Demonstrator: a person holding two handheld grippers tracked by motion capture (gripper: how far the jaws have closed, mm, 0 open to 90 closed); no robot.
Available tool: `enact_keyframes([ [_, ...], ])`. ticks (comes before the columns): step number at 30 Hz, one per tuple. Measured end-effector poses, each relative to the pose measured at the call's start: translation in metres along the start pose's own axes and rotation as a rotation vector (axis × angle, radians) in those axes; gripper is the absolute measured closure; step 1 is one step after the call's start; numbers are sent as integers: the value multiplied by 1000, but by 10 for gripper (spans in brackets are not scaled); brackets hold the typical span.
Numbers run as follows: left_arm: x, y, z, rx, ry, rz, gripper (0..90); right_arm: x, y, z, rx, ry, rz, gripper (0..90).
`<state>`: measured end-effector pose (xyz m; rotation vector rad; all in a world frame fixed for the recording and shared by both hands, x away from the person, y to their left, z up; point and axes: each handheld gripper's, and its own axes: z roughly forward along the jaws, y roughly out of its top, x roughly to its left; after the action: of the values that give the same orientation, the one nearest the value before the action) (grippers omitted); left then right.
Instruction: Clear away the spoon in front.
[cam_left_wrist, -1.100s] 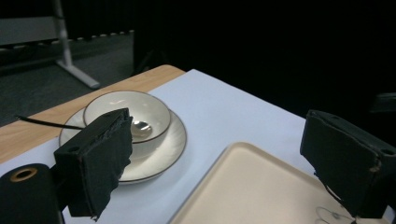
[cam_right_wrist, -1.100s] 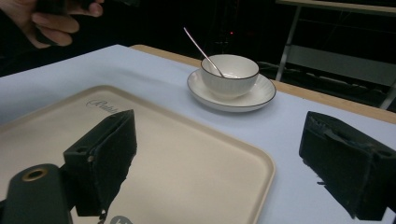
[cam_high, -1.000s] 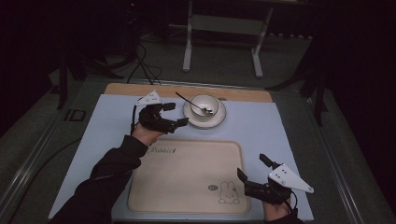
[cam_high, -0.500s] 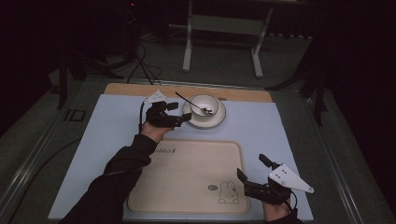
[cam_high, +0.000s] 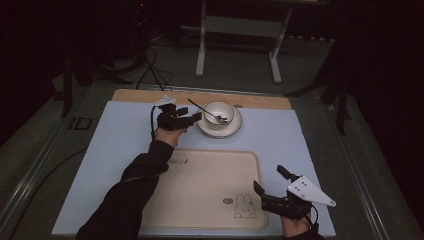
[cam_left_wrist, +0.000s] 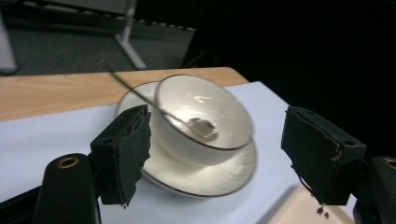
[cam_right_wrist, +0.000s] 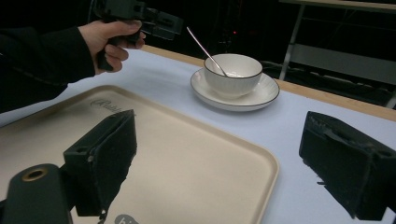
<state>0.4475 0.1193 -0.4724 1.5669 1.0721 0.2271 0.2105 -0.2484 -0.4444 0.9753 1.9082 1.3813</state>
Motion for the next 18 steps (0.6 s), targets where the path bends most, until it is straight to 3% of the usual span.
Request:
enact_keyframes([
  [2, 3, 0, 4, -6, 9, -36, 250, 0, 0, 0, 0, 0, 0, 111],
  [8, 8, 0, 11, -32, 27, -69, 331, 0, 0, 0, 0, 0, 0, 111],
  [14, 14, 3, 19, -59, 51, -129, 340, -1, 0, 0, 2, 2, 4, 111],
  [15, 15, 4, 24, -67, 69, -157, 340, -1, 0, 0, 2, 2, 4, 111],
  [18, 17, 5, 30, -73, 101, -184, 378, -1, -1, 0, 4, 5, 5, 111],
])
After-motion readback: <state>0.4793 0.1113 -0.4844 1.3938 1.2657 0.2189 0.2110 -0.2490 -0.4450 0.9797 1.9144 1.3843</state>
